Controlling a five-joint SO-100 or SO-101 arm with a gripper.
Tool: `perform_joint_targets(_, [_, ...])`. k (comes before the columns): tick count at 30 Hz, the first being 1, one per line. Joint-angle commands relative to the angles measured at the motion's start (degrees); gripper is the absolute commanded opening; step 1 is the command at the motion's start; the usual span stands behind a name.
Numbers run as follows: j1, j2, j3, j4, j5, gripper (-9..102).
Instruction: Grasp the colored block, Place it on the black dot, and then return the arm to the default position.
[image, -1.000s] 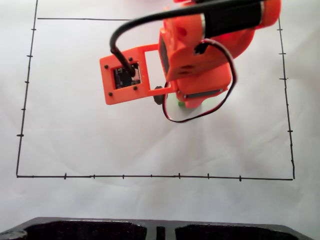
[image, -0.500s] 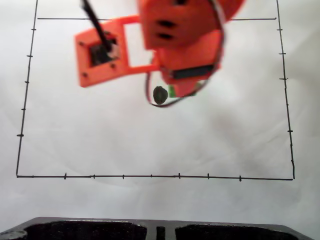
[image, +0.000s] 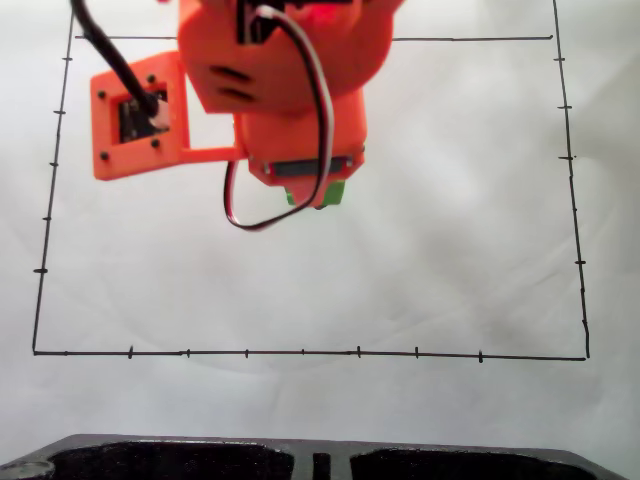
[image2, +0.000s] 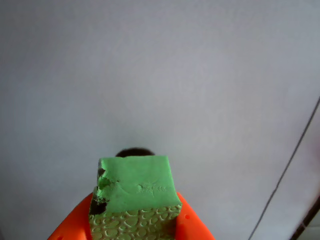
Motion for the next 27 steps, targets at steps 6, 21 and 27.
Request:
perform_joint_targets(6, [-0.9, -2.8, -1.1, -2.4, 0.5, 16])
perform_joint_targets(21, [-0.4, -0.6, -1.1, 2.1, -1.8, 38])
perform_joint_targets(27, [1.3, 7.0, -1.1, 7.6, -3.7, 59])
